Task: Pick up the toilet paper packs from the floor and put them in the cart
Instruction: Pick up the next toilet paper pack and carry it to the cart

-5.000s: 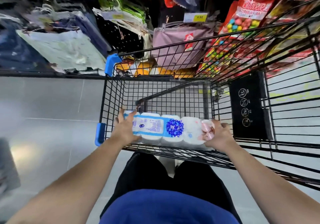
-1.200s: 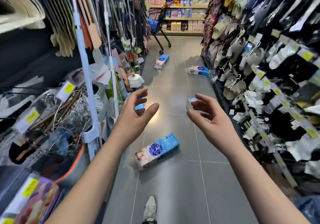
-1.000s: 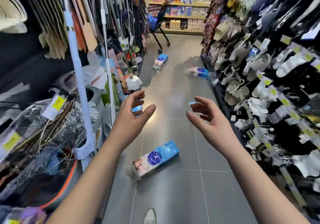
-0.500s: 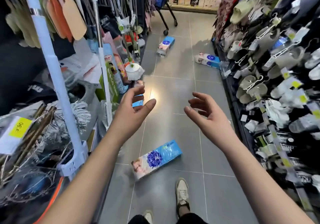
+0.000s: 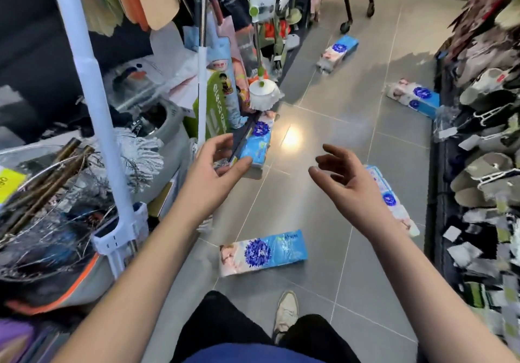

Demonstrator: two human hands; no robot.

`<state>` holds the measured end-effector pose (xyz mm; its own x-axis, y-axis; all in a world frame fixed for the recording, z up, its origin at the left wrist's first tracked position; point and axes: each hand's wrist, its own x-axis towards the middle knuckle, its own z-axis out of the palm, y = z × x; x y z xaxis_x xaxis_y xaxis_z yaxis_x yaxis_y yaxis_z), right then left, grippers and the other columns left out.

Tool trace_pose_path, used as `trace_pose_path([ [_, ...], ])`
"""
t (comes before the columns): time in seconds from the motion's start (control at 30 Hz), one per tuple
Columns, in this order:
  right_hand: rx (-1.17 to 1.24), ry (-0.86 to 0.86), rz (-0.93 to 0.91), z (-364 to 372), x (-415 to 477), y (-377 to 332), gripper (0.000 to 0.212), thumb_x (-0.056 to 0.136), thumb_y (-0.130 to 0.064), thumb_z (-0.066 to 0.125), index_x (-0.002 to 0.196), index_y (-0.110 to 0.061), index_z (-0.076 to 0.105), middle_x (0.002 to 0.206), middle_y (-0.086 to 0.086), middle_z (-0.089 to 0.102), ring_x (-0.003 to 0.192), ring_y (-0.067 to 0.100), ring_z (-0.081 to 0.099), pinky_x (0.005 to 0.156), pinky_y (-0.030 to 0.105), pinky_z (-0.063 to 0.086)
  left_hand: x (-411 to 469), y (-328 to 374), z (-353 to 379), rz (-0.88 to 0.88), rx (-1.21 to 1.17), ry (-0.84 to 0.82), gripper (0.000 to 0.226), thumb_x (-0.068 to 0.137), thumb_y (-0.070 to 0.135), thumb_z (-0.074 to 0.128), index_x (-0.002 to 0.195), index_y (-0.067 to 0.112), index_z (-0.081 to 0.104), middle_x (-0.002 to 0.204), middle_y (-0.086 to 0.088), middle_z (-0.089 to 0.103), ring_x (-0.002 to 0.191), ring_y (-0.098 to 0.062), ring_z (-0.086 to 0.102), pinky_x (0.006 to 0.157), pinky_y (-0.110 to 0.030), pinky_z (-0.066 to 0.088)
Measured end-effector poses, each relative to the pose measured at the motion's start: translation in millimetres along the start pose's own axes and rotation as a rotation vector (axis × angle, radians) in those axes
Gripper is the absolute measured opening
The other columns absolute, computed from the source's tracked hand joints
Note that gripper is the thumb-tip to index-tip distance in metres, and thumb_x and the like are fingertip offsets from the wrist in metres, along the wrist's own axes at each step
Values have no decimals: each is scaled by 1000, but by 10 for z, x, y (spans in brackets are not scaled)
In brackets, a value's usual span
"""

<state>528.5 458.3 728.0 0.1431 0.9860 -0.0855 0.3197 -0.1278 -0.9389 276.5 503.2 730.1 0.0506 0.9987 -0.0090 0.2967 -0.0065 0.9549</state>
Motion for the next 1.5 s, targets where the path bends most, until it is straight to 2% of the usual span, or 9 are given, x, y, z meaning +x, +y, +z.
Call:
trace_pose_path([
  [0.17, -26, -50, 90, 113, 306, 370, 50, 87, -41, 76, 133, -35, 56, 114, -15, 69, 113, 5, 65, 106, 48, 49, 171, -466, 71, -121, -1, 8, 63, 83, 41, 74, 139, 25, 48, 137, 4, 55, 124, -6, 54, 97, -19, 49],
  [0.37, -55, -99, 235, 430, 623, 1199, 58, 73, -61, 74, 127, -47, 56, 115, -18, 69, 115, 8, 65, 104, 47, 51, 298, -1458, 182, -292, 5, 46, 69, 77, 49, 72, 138, 29, 48, 135, 8, 54, 123, 1, 53, 88, -8, 46],
  [0.53, -128, -126, 333, 774, 832, 2210, 51, 83, -50, 75, 130, -44, 56, 115, -18, 69, 115, 6, 65, 104, 45, 51, 220, -2578, 440, -458, 7, 48, 71, 74, 53, 76, 136, 31, 49, 134, 11, 56, 122, 1, 55, 95, -20, 49],
  [0.63, -151, -136, 380, 1008, 907, 2890, 50, 86, -47, 74, 132, -41, 55, 117, -17, 69, 115, 5, 65, 105, 44, 50, 98, -3297, 665, -544, 26, 33, 63, 85, 37, 76, 140, 28, 46, 136, 12, 54, 124, 2, 52, 87, -7, 47],
  [0.73, -163, -148, 422, 1278, 897, 3559, 49, 87, -46, 73, 133, -39, 55, 118, -17, 68, 114, 1, 64, 105, 42, 50, -47, -3983, 866, -613, 45, 33, 72, 77, 47, 73, 141, 29, 45, 137, 14, 53, 122, 2, 53, 89, -14, 49],
  [0.87, -168, -150, 477, 1563, 850, 4338, 48, 90, -41, 73, 135, -35, 55, 117, -16, 67, 112, 0, 64, 104, 35, 50, -204, -4767, 1070, -682, 96, 26, 77, 74, 52, 73, 142, 29, 43, 134, 14, 53, 120, 1, 55, 74, -1, 46],
  [1.1, -225, -163, 522, 1859, 847, 5306, 53, 89, -41, 74, 137, -30, 54, 117, -14, 67, 112, 1, 63, 101, 29, 50, -269, -5785, 1356, -755, 147, -17, 78, 78, 47, 77, 144, 30, 39, 137, 12, 50, 120, -3, 55, 92, -22, 48],
  [1.3, -301, -173, 536, 2026, 968, 5962, 61, 86, -47, 75, 139, -28, 51, 125, -9, 64, 117, 6, 61, 100, 31, 51, -251, -6386, 1564, -795, 237, -42, 77, 80, 48, 76, 143, 31, 36, 147, 6, 44, 123, -11, 54, 72, -13, 44],
  [1.5, -407, -211, 506, 2194, 1076, 6478, 67, 85, -43, 77, 142, -22, 48, 135, -2, 58, 118, 12, 59, 100, 32, 48, -211, -6916, 1605, -840, 328, -15, 85, 78, 45, 79, 146, 29, 31, 151, -1, 37, 124, -15, 51, 86, -27, 48],
])
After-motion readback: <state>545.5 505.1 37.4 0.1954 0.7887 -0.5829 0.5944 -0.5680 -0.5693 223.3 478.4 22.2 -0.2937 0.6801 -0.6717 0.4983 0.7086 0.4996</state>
